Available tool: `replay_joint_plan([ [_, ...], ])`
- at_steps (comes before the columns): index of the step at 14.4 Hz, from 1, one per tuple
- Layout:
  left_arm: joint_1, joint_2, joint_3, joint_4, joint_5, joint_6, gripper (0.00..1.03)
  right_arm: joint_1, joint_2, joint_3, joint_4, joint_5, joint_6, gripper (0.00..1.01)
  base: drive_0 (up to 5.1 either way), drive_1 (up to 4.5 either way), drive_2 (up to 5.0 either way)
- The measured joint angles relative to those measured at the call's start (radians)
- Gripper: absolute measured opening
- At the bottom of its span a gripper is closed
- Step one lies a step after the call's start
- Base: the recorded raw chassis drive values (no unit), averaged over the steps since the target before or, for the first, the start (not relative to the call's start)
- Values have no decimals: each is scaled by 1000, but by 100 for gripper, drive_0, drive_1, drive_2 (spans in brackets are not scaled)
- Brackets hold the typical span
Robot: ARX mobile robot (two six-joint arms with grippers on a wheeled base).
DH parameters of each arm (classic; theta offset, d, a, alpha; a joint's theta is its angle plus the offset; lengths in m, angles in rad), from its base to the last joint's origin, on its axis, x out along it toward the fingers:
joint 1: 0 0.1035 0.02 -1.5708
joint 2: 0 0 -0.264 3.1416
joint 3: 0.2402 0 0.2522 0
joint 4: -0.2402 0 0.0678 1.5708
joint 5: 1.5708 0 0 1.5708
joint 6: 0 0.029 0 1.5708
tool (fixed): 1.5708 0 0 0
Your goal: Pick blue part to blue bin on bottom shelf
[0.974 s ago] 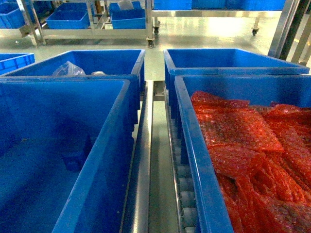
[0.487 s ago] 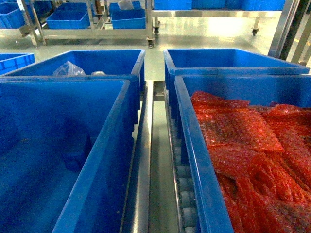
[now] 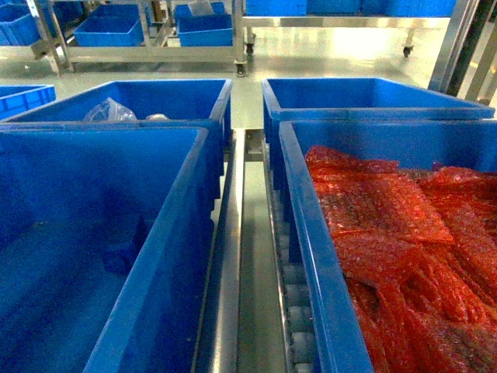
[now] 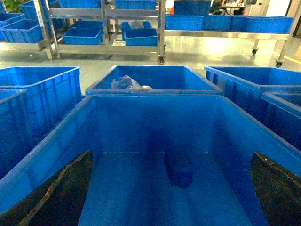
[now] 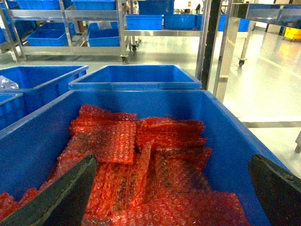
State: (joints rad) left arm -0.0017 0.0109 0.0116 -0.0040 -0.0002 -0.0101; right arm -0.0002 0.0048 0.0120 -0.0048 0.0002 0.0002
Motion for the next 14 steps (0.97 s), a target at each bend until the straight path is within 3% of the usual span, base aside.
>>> replay_joint_plan([
  [14, 0, 0, 0, 0, 0, 0, 98, 0, 0, 0, 0, 0, 0, 98, 0, 0, 0],
])
